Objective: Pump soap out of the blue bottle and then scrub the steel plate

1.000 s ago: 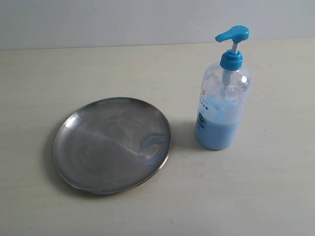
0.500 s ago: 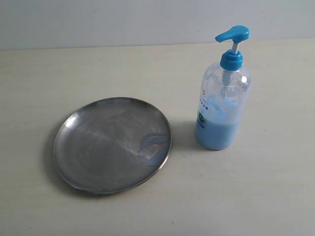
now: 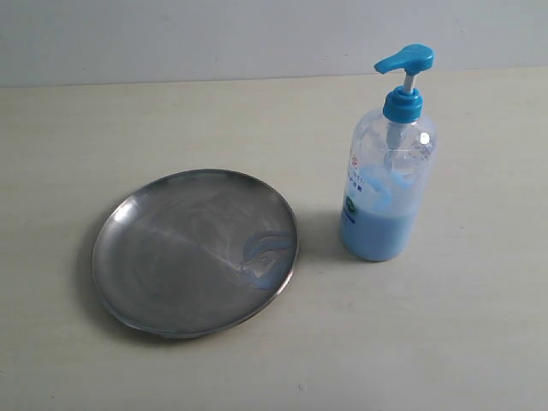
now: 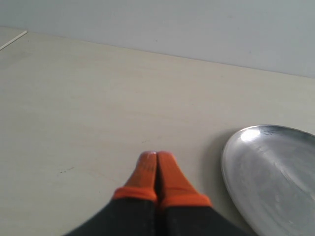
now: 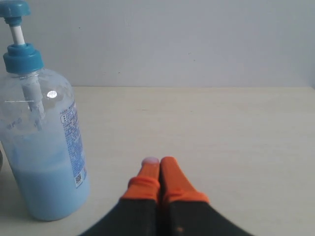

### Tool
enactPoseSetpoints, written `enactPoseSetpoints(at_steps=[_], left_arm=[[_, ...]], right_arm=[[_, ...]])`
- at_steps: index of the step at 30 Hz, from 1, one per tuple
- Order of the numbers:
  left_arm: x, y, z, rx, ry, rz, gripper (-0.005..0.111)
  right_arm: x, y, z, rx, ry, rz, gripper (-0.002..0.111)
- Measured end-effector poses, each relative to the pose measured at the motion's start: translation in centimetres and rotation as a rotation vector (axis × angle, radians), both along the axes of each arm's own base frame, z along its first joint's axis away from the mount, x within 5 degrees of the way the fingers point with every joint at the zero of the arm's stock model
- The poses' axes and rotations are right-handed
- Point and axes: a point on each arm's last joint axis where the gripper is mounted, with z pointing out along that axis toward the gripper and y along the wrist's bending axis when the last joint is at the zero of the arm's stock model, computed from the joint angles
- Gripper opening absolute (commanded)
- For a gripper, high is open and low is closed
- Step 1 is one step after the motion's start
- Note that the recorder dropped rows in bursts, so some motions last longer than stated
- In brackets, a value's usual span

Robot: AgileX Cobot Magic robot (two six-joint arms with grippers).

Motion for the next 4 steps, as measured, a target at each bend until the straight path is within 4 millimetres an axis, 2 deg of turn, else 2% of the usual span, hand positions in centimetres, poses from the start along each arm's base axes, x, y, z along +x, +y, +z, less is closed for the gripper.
enactPoseSetpoints(at_steps=[4], left_arm=[[0.0, 0.0, 0.0, 0.0, 0.0, 0.0, 0.0]], right_arm=[[0.0, 0.0, 0.0, 0.0, 0.0, 0.0, 0.0]])
